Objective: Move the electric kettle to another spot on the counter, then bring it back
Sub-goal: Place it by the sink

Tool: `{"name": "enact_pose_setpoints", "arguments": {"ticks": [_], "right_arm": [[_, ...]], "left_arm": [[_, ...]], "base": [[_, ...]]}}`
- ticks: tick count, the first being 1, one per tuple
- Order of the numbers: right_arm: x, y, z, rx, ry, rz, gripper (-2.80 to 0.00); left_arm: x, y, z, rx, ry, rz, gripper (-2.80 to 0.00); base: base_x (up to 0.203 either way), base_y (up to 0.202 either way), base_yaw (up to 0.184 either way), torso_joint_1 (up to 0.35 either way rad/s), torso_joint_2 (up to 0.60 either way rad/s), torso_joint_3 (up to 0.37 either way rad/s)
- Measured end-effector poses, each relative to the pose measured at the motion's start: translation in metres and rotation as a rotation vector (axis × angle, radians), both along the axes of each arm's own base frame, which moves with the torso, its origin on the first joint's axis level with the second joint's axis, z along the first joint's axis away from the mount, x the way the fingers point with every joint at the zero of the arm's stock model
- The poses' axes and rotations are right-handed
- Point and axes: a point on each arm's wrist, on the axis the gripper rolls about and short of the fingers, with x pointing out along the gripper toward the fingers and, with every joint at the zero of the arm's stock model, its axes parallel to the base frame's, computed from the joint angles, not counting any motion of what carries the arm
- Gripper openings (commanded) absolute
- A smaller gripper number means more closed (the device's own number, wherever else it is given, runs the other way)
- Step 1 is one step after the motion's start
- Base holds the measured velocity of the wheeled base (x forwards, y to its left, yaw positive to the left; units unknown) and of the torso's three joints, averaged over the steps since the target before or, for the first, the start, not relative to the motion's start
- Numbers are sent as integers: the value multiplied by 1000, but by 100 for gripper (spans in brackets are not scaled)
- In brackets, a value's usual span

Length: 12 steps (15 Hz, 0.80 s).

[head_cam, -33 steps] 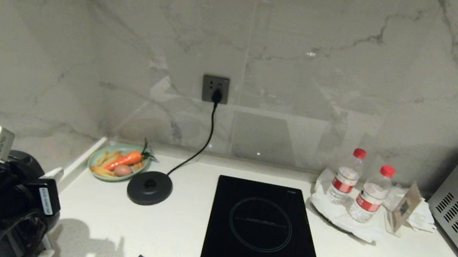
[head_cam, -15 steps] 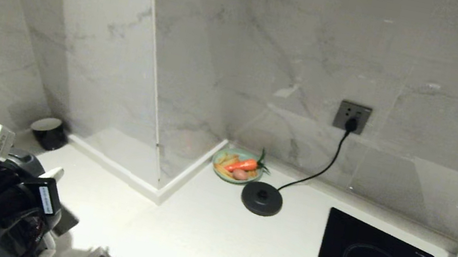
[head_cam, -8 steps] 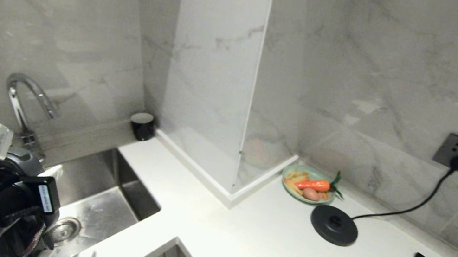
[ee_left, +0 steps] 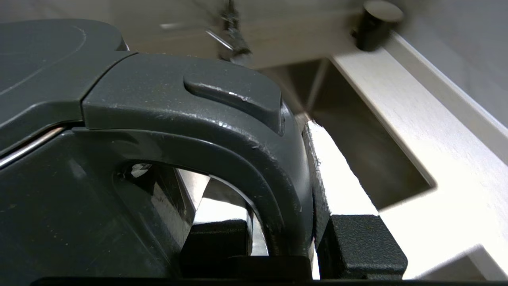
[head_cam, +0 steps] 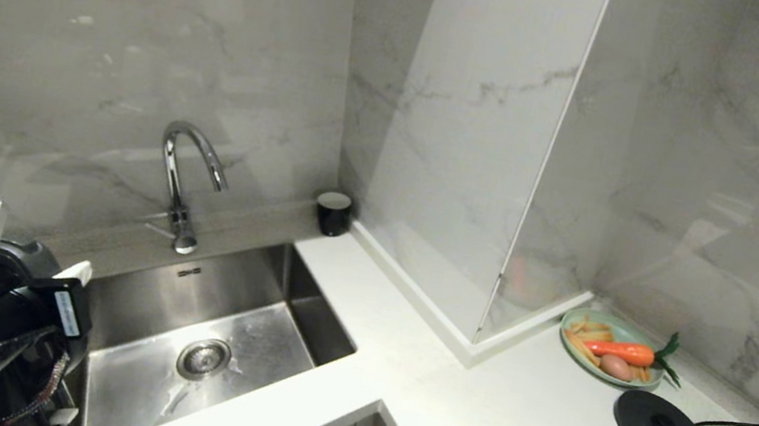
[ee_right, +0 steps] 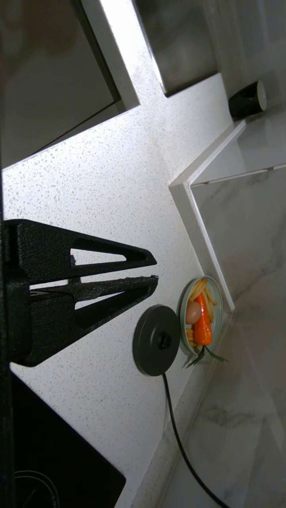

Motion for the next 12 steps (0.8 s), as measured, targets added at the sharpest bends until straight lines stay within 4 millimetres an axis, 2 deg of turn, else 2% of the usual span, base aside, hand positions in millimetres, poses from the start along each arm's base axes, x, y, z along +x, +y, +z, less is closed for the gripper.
{"name": "enact_pose_setpoints", "arguments": {"ticks": [3, 8, 12], "right_arm": [[0, 0, 0, 0, 0, 0, -280], [0, 0, 0, 0, 0, 0, -280], [0, 0, 0, 0, 0, 0, -280]], "left_arm": [[18, 19, 1, -4, 6, 91, -280], [58, 56, 7, -34, 2, 120, -280], [98, 71, -1, -36, 18, 141, -280]], "base": [[0, 0, 0, 0, 0, 0], [0, 0, 0, 0, 0, 0], [0, 0, 0, 0, 0, 0]]}}
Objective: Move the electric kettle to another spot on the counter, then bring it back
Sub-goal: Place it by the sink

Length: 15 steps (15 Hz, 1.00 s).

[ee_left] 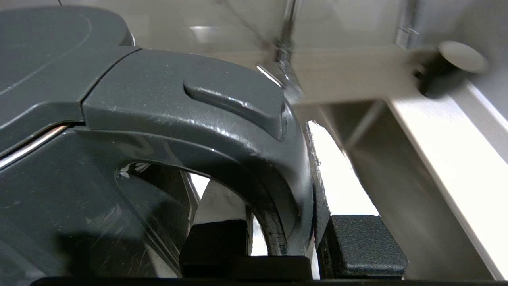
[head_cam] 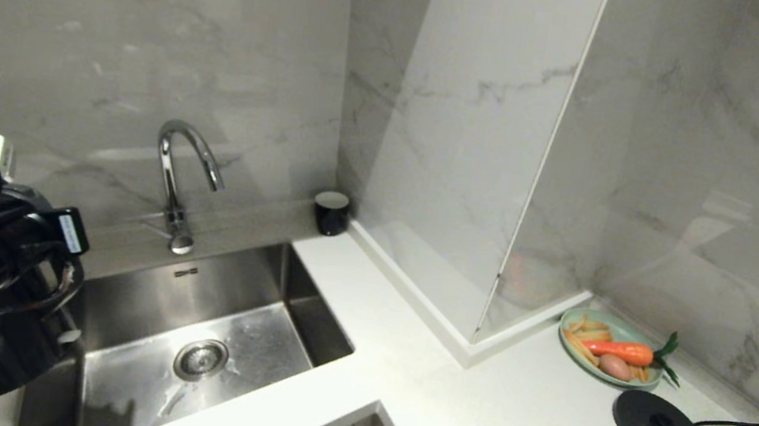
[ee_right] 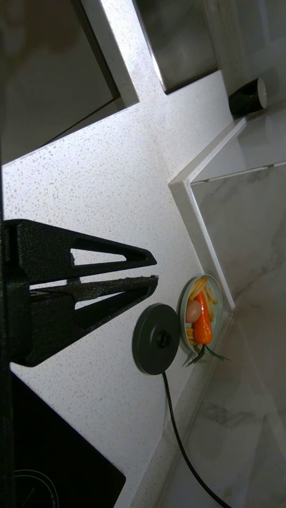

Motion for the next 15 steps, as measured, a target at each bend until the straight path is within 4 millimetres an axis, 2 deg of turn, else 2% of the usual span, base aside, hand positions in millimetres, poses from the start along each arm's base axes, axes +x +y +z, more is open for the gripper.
{"name": "enact_pose_setpoints", "arguments": {"ticks": [4, 6, 10, 15], "right_arm": [[0, 0, 0, 0, 0, 0, -280], [0, 0, 0, 0, 0, 0, -280], [0, 0, 0, 0, 0, 0, -280], [0, 0, 0, 0, 0, 0, -280]], "left_arm": [[37, 20, -20, 43, -31, 43, -280], [49, 33, -31, 69, -59, 74, -280], [52, 54, -52, 65, -16, 131, -280], [43, 68, -72, 55, 30, 176, -280]], "base": [[0, 0, 0, 0, 0, 0], [0, 0, 0, 0, 0, 0], [0, 0, 0, 0, 0, 0], [0, 0, 0, 0, 0, 0]]}}
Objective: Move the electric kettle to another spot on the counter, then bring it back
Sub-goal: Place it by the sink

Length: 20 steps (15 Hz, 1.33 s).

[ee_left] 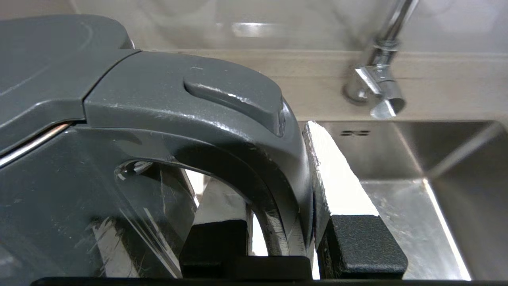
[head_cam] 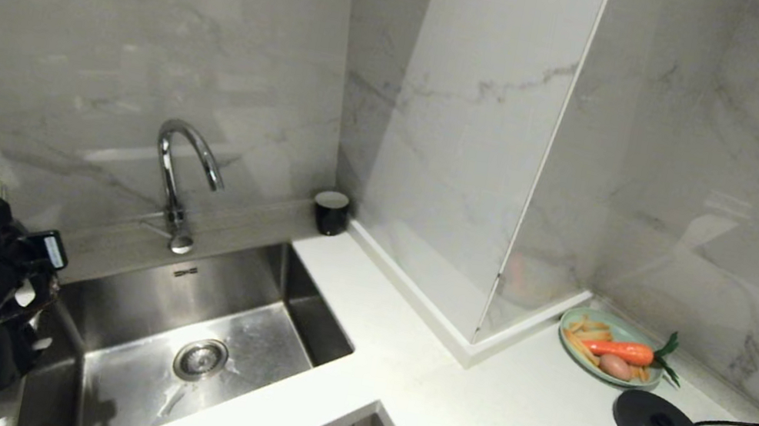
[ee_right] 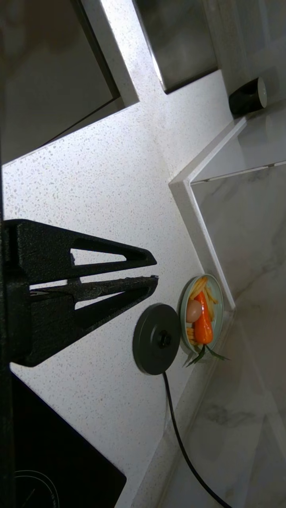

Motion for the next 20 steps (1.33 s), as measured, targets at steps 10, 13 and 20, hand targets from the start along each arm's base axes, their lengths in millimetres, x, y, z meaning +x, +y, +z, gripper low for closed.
{"name": "enact_pose_setpoints", "arguments": {"ticks": [10, 13, 20], "right_arm": [[0, 0, 0, 0, 0, 0, -280], [0, 0, 0, 0, 0, 0, -280], [0, 0, 0, 0, 0, 0, -280]], "left_arm": [[-18, 6, -38, 16, 13, 23, -280], [-25, 4, -52, -3, 68, 23, -280], [-30, 1, -60, -18, 115, 22, 0]], "base": [[0, 0, 0, 0, 0, 0], [0, 0, 0, 0, 0, 0], [0, 0, 0, 0, 0, 0]]}}
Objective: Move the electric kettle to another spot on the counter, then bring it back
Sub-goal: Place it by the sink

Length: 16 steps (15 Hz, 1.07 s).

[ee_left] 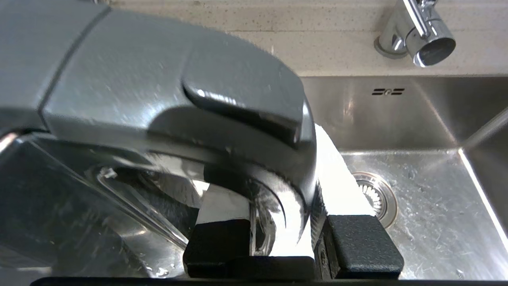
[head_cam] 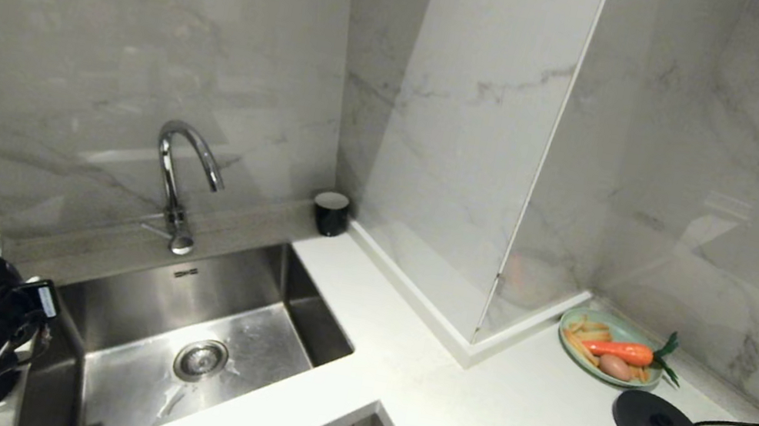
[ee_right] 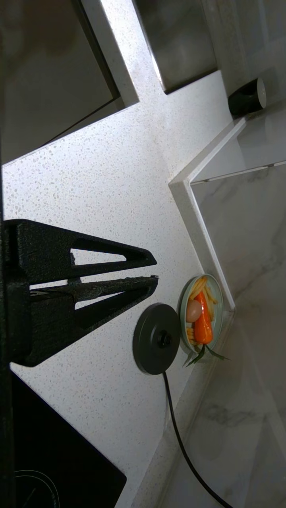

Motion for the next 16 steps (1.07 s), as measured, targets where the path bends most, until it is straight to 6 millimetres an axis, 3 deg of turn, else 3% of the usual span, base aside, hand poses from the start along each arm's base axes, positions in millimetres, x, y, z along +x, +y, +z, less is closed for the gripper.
{"name": "enact_pose_setpoints", "arguments": {"ticks": [7, 16], "right_arm": [[0, 0, 0, 0, 0, 0, -280], [0, 0, 0, 0, 0, 0, -280]], "left_arm": [[1, -3, 2, 3, -7, -13, 0], [-8, -25, 8, -9, 10, -72, 0]], "base": [[0, 0, 0, 0, 0, 0], [0, 0, 0, 0, 0, 0]]}}
